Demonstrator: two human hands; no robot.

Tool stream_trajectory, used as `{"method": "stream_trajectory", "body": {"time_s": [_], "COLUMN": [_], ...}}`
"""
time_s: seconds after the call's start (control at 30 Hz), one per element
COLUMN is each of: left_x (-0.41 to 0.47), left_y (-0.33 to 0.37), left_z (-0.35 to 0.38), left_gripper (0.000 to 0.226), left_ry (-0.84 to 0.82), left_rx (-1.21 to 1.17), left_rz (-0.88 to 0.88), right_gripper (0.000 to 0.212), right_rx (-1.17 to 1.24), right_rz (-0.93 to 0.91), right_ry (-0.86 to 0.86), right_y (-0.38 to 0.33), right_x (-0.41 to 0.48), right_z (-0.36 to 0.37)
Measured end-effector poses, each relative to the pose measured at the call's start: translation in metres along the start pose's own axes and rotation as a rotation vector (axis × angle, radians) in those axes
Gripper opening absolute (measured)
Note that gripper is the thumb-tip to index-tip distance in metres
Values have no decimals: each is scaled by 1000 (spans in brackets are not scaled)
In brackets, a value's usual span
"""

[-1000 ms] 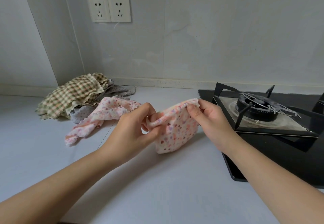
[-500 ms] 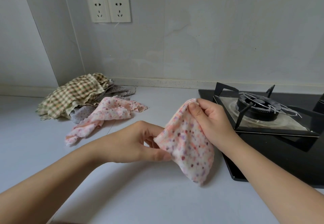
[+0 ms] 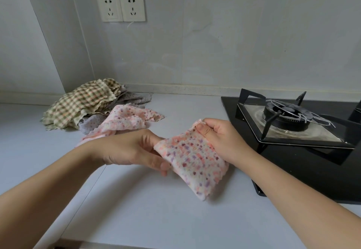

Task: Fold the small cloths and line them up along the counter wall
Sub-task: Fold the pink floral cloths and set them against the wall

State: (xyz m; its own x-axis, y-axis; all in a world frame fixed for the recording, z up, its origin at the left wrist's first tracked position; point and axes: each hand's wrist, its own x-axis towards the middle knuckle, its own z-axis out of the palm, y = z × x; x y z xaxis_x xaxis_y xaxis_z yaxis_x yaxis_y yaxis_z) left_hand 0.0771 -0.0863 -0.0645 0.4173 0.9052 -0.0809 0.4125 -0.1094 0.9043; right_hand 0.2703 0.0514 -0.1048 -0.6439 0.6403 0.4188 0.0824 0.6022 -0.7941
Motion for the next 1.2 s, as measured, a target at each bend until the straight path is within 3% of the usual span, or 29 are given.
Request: {"method": "stream_trajectory", "body": {"time_s": [0.17,0.33,0.43,0.57,0.63,0.7,0.77,0.9,1.07,1.2], "left_x": [6,25,38,44,43,42,41,43,41,34], "left_y": [-14,-18,-10,-5,-10,-12,-11,-11,-18,-23], "left_z": [-4,13,35,56,52,44,42,49,43,31], "left_gripper": [21,41,45,15,23,19,9,51,43,54], "left_ry": [260,669,648,638,698,736,663,502,465,381], "left_rx": [-125,-722,-832,-495,-387,-453,-692,-819,-681,-623], "left_rz": [54,48,27,-151,-176,-164,-95,-130,-179,-145], "right_gripper": [46,46,43,40,40,41,42,42,43,45], "right_rx": [-4,100,183,235,234,228,224,231,268,279], "right_rz": [47,142,176,194,197,200,200,192,210,205], "right_ry": [110,308,424,537,568,580,566,537,547,506], "right_y": [4,3,2,0,0,0,-1,-1,3,7], "right_x": [1,3,4,6,7,7,6,5,6,7], "right_z": [2,2,3,0,-3,-3,-1,0,0,2]}}
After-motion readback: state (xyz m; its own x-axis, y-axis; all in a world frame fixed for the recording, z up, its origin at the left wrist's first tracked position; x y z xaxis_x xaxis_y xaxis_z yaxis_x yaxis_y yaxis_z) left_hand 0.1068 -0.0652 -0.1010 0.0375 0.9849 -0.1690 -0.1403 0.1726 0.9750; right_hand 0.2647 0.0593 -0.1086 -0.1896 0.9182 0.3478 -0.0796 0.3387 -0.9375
